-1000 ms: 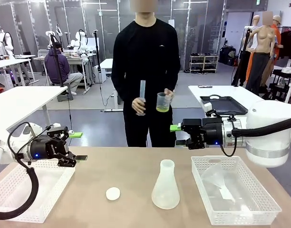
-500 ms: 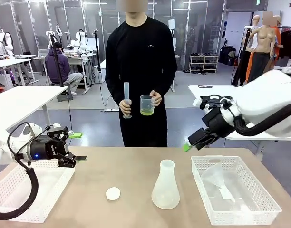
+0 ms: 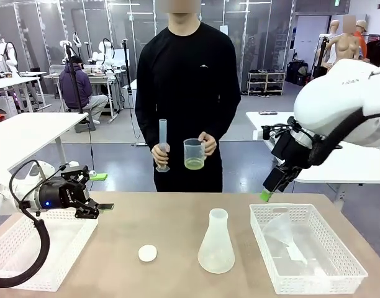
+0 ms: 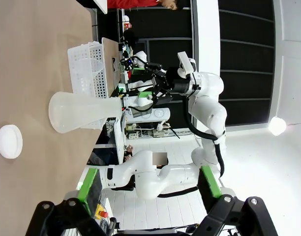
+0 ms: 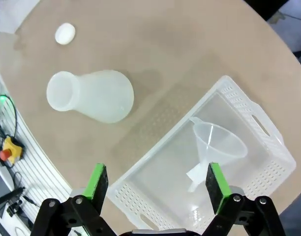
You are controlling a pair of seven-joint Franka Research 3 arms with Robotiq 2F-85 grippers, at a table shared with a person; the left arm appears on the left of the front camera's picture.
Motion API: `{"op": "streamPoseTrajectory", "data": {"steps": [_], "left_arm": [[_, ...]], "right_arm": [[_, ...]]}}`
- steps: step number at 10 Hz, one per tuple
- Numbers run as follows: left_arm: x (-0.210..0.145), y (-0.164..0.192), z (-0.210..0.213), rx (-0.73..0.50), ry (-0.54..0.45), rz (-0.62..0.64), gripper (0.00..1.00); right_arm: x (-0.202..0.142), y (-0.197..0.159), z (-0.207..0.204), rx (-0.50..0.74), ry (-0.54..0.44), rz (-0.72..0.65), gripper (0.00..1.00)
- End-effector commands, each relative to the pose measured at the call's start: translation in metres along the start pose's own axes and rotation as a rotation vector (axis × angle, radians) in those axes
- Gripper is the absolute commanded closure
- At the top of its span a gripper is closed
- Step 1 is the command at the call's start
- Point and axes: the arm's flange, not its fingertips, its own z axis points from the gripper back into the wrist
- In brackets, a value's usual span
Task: Prepare the solutions needed for the experiment.
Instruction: Pick up the Plastic Funnel and insert it into the Big flask.
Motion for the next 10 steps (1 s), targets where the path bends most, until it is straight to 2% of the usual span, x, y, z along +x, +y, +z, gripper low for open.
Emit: {"op": "streamPoseTrajectory", "data": {"steps": [1, 3, 4, 5, 7, 8, 10], "left_arm": [[0.003, 0.001, -0.002, 0.007, -0.004, 0.003, 0.00], [0.003, 0.001, -0.002, 0.007, -0.004, 0.003, 0.00], [0.003, 0.001, -0.002, 0.007, -0.004, 0.003, 0.00], [0.003, 0.001, -0.002, 0.007, -0.004, 0.003, 0.00], [0.003, 0.001, -0.002, 0.007, -0.004, 0.003, 0.00], [0.003, 0.001, -0.002, 0.007, -0.004, 0.003, 0.00], [0.003, 0.001, -0.002, 0.007, -0.004, 0.003, 0.00]], "right_arm": [[0.002, -0.003, -0.003, 0.024, -0.052, -0.002, 0.00], [0.001, 0.000, -0.001, 0.018, -0.019, -0.014, 0.00], [0.010, -0.006, -0.003, -0.055, 0.062, 0.276, 0.00], [0.011, -0.014, -0.003, -0.072, 0.152, 0.418, 0.00], [0.011, -0.025, -0.002, -0.062, 0.327, 0.600, 0.00], [0.014, -0.033, -0.009, 0.008, 0.358, 0.624, 0.00], [0.018, -0.038, -0.020, 0.085, 0.352, 0.690, 0.00]]}}
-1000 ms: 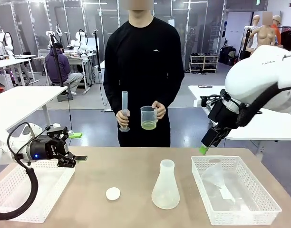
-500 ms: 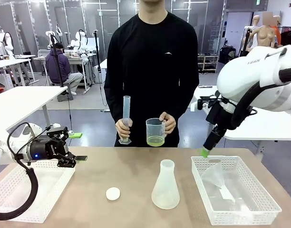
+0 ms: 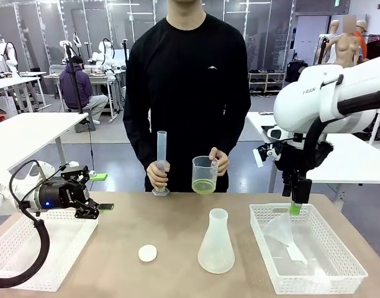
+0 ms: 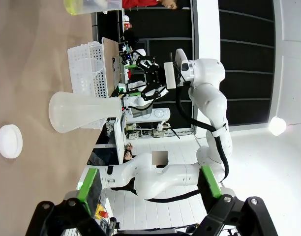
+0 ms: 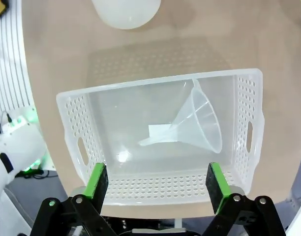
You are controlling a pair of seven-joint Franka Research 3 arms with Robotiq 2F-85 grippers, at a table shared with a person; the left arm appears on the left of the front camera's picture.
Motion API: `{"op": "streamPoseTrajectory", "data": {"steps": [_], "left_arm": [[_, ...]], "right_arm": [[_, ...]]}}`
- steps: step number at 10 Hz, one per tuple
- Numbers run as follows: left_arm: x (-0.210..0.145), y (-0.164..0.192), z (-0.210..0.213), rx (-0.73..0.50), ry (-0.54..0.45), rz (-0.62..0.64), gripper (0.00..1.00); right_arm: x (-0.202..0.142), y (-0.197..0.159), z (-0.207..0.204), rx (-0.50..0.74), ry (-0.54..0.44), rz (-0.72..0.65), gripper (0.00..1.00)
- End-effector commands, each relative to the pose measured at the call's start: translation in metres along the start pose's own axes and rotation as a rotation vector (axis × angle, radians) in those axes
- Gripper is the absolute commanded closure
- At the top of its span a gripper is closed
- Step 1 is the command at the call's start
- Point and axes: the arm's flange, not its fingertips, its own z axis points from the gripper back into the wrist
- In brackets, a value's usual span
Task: Prepare the solutions needed for the experiment.
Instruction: Pick up the Plastic Funnel and insert it into the Big flask.
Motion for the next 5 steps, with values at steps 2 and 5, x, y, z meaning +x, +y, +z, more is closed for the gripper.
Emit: {"op": "streamPoseTrajectory", "data": {"steps": [2, 5], "left_arm": [[0.003, 0.001, -0.002, 0.007, -0.004, 0.003, 0.00], [0.003, 0.001, -0.002, 0.007, -0.004, 0.003, 0.00]], "right_arm": [[0.000, 0.000, 0.000, 0.000, 0.000, 0.000, 0.00], [0.000, 0.000, 0.000, 0.000, 0.000, 0.000, 0.00]]}}
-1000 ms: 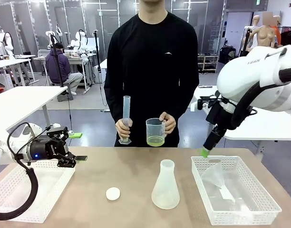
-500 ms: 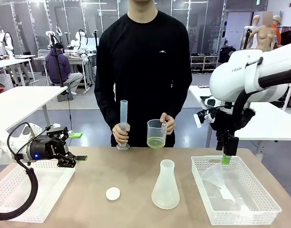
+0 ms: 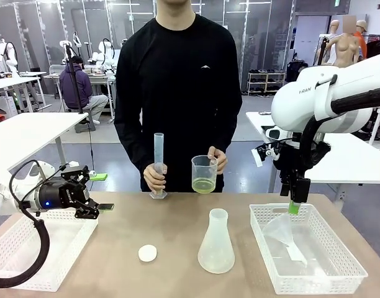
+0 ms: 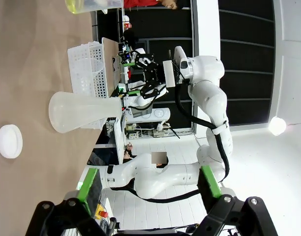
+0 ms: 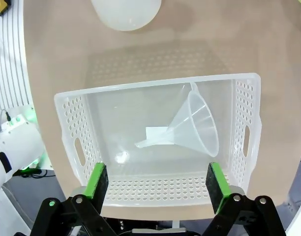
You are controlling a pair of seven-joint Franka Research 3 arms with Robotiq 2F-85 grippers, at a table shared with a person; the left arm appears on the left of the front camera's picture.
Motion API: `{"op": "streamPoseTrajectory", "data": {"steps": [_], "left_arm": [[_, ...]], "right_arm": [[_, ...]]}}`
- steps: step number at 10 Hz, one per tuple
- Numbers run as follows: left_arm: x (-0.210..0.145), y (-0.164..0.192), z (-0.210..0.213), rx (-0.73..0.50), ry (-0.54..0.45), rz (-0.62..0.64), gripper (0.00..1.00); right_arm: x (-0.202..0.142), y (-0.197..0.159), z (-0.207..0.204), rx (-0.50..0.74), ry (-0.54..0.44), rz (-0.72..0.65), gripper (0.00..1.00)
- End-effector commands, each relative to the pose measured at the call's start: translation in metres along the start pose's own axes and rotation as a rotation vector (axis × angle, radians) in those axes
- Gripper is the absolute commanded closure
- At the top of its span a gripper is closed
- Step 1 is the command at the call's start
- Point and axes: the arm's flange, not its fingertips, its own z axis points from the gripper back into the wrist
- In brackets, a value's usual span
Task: Prepare the solutions needed for the experiment.
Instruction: Pick up the Plastic Funnel and insert it into the Big flask.
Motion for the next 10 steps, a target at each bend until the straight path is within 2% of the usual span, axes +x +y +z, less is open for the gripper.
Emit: {"op": "streamPoseTrajectory", "data": {"steps": [1, 3, 6, 10], "left_arm": [[0.003, 0.001, -0.002, 0.007, -0.004, 0.003, 0.00], [0.003, 0.001, -0.002, 0.007, -0.004, 0.003, 0.00], [0.003, 0.001, -0.002, 0.007, -0.004, 0.003, 0.00], [0.003, 0.001, -0.002, 0.007, -0.004, 0.003, 0.00]], "right_arm": [[0.000, -0.001, -0.001, 0.003, 0.000, 0.001, 0.00], [0.004, -0.027, -0.015, 0.039, 0.062, 0.108, 0.00], [0.001, -0.055, -0.037, 0.072, 0.109, 0.152, 0.00], [-0.001, -0.082, -0.065, 0.138, 0.048, 0.220, 0.00]]}}
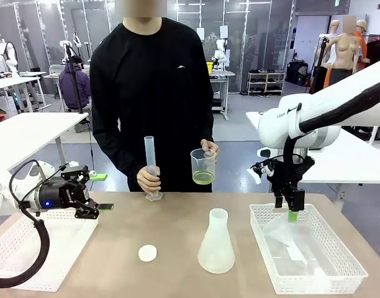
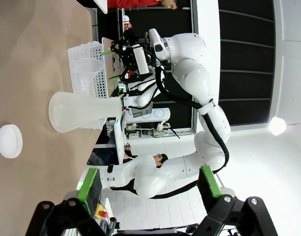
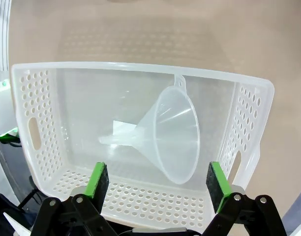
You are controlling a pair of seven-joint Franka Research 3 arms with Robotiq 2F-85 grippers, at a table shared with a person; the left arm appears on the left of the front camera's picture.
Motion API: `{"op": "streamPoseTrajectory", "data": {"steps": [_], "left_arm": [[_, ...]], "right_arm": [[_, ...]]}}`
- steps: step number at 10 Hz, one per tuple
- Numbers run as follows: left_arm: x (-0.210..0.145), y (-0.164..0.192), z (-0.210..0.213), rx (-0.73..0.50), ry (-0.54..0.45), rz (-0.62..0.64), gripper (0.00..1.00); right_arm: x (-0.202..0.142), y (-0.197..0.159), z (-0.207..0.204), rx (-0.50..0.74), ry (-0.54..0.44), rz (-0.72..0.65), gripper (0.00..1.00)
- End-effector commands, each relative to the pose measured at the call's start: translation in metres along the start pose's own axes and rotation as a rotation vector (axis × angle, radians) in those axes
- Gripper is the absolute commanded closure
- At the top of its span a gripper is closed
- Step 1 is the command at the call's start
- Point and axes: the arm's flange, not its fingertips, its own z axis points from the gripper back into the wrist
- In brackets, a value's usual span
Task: Prepare the solutions needed for the experiment.
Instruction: Pick up the Plastic Funnel and insert it into the Big flask.
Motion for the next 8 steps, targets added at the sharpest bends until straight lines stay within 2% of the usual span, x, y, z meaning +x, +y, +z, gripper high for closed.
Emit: {"op": "streamPoseTrajectory", "data": {"steps": [1, 3, 5, 8], "left_arm": [[0.004, 0.001, -0.002, 0.007, -0.004, 0.003, 0.00], [0.004, 0.001, -0.002, 0.007, -0.004, 0.003, 0.00], [0.004, 0.001, -0.002, 0.007, -0.004, 0.003, 0.00], [0.004, 0.001, -0.002, 0.007, -0.004, 0.003, 0.00]], "right_arm": [[-0.001, -0.014, 0.000, 0.040, -0.025, 0.051, 0.00], [-0.002, -0.022, -0.007, 0.098, -0.073, 0.114, 0.00], [-0.004, -0.037, -0.017, 0.192, -0.061, 0.135, 0.00], [-0.004, -0.052, -0.023, 0.266, -0.032, 0.155, 0.00]]}}
